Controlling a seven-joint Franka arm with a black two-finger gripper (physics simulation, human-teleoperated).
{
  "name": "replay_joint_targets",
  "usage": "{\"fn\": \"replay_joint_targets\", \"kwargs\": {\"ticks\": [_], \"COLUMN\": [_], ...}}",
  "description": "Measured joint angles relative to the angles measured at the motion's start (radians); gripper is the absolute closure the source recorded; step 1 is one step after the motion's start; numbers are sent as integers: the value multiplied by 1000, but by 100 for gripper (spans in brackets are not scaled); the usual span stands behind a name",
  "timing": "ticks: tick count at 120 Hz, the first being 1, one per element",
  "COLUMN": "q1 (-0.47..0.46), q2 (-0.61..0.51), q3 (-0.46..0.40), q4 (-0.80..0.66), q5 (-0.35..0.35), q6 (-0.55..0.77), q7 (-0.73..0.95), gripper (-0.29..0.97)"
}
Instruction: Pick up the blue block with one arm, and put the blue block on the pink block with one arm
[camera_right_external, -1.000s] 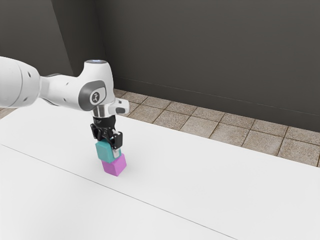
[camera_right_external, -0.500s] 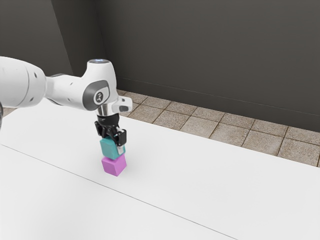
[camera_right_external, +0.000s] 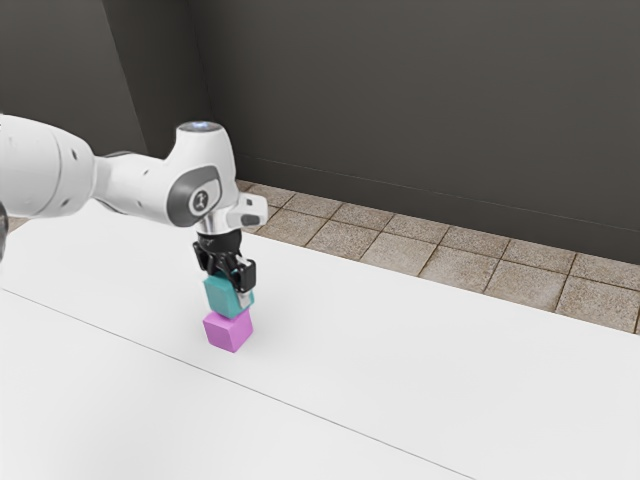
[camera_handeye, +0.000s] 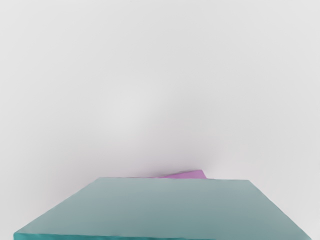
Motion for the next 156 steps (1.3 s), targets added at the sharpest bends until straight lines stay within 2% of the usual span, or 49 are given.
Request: {"fn": "replay_joint_targets", "kwargs": {"ticks": [73, 146, 156], "q1": [0, 0, 0], "q2": [-69, -68, -64], "q3": [-3, 4, 5], "q4": [-87, -97, -97], "q5": [-21, -24, -27], "q6": [20, 26, 26], "q7": [-9, -19, -17], "gripper": [30, 30, 24]}}
